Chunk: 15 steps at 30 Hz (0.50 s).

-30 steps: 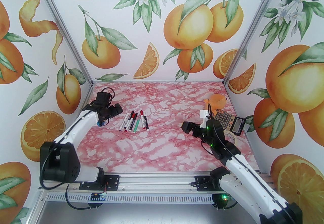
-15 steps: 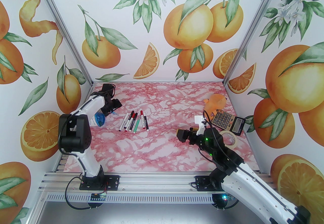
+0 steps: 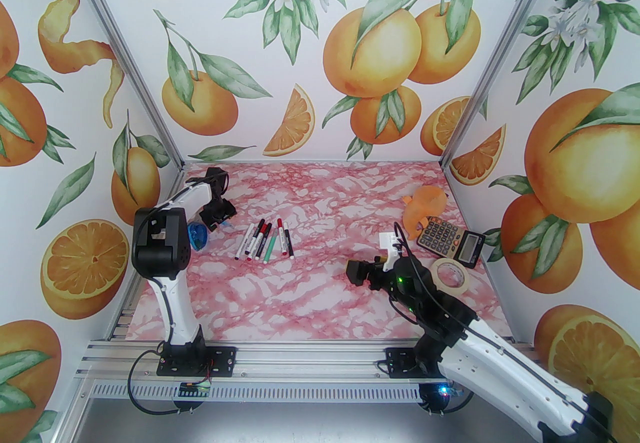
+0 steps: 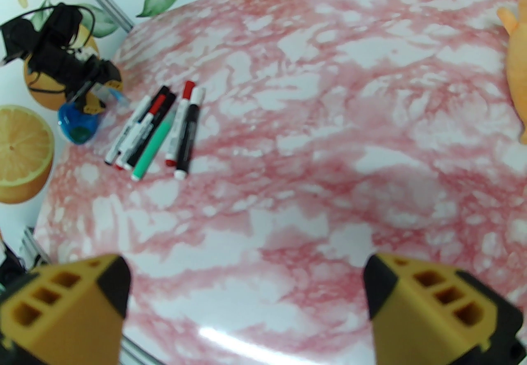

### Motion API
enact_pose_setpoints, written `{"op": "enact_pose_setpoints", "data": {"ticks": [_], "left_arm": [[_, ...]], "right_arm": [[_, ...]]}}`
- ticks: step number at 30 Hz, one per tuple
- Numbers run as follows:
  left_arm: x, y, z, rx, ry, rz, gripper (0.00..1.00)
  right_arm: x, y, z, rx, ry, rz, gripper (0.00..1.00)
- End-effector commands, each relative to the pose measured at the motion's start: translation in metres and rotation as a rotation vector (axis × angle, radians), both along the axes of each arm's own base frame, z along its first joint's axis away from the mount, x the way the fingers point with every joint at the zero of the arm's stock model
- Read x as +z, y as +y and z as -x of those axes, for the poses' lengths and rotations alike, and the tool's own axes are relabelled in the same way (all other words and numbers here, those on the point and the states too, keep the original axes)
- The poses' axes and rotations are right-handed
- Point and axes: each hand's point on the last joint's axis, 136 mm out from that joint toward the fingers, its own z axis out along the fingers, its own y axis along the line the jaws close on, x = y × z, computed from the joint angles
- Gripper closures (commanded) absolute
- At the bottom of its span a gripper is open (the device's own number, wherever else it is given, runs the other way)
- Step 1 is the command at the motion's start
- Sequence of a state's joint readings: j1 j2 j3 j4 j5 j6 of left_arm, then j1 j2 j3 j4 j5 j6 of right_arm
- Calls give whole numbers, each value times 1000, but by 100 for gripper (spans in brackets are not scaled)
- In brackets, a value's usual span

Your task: Open the pen caps

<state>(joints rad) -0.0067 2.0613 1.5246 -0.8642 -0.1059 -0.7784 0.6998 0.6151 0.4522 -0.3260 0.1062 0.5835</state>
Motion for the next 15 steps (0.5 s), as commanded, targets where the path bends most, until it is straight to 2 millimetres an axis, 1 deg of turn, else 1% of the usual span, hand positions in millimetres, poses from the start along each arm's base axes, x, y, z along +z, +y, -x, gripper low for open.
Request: {"op": "enact_pose_setpoints", "data": {"ticks": [1,8,15], "left_arm": [[0,5,-5,28,-2,-8,49],[-8,4,-8,32,8,-1,59],[-12,2,-11,44,2,18,65]], "right_arm": [[7,-5,0,-29,-10,1,0],[5,-8,2,-37,-2,-2,0],[4,-10,5,-42,2,-6,0]]}}
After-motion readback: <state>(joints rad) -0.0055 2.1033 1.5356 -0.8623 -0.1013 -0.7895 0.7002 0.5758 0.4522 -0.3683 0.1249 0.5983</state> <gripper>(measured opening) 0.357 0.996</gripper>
